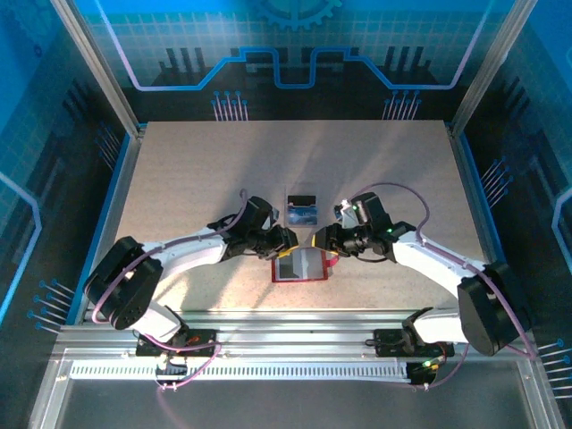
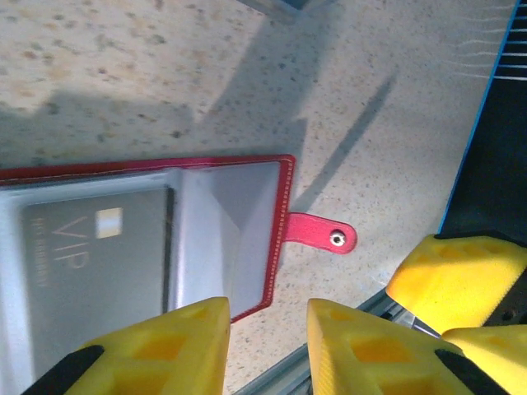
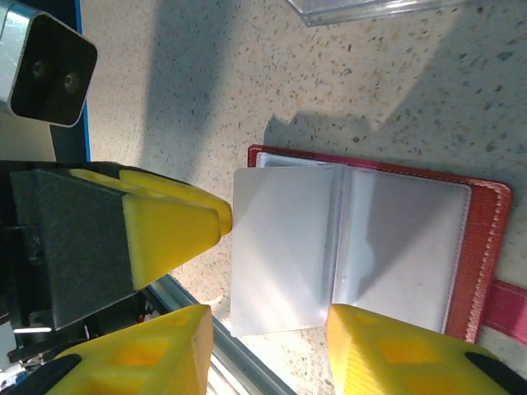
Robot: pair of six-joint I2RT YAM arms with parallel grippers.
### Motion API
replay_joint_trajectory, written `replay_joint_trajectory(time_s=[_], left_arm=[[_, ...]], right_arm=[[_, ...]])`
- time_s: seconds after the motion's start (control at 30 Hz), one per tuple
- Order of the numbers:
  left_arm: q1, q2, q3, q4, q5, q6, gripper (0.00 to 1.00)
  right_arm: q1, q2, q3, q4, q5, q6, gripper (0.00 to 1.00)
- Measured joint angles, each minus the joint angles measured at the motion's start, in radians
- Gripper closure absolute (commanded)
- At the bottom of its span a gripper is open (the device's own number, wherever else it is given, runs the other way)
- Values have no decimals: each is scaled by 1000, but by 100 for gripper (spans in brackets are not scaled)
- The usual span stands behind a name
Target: Take the credit cards out of the card holder
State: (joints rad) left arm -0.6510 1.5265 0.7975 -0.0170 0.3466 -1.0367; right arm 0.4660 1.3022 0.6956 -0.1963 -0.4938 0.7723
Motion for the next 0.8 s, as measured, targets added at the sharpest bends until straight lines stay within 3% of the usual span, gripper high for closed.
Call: replay_joint_trajectory(time_s=[0.47, 0.8], left_arm=[[-72, 172, 131, -4, 18, 18, 43], [-99, 274, 169, 4, 30, 18, 36]], right_arm=[[-103, -130, -18, -130, 23, -64, 57], [-125, -183, -29, -172, 22, -76, 54]])
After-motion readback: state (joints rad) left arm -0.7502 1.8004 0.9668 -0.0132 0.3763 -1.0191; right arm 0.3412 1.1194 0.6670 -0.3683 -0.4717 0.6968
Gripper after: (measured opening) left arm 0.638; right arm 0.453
